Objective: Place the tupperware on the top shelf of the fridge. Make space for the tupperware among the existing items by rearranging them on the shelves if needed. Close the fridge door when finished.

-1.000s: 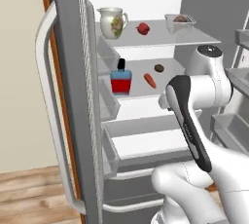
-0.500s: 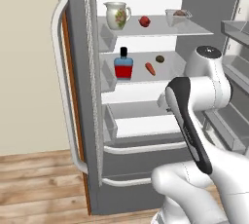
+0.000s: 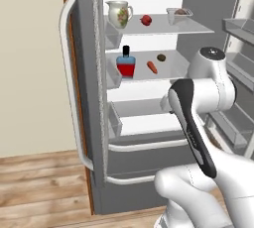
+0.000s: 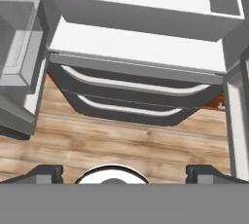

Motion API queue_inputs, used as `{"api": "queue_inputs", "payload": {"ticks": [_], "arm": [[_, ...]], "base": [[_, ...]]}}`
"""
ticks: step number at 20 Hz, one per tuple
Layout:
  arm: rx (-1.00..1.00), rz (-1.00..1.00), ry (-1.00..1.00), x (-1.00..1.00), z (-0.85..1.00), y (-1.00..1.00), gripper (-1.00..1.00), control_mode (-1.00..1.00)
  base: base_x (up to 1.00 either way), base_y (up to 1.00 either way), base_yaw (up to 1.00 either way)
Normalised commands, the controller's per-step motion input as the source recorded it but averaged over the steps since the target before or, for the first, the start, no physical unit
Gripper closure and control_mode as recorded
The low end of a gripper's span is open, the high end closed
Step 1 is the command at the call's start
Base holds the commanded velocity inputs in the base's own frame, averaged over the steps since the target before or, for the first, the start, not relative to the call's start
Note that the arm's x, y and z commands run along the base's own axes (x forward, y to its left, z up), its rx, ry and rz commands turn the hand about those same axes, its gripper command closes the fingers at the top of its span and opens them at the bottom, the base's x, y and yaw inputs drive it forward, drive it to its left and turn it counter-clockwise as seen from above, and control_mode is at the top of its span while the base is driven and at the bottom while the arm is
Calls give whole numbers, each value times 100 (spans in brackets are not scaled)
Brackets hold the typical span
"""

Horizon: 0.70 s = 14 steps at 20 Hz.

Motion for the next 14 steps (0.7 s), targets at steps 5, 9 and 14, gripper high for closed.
{"api": "queue_inputs", "payload": {"ticks": [5, 9, 14], "arm": [[0, 0, 0, 0, 0, 0, -100, 100], [0, 0, 0, 0, 0, 0, -100, 100], [0, 0, 0, 0, 0, 0, -100, -100]], "base": [[8, 22, -27], [0, 0, -23], [1, 0, -5]]}}
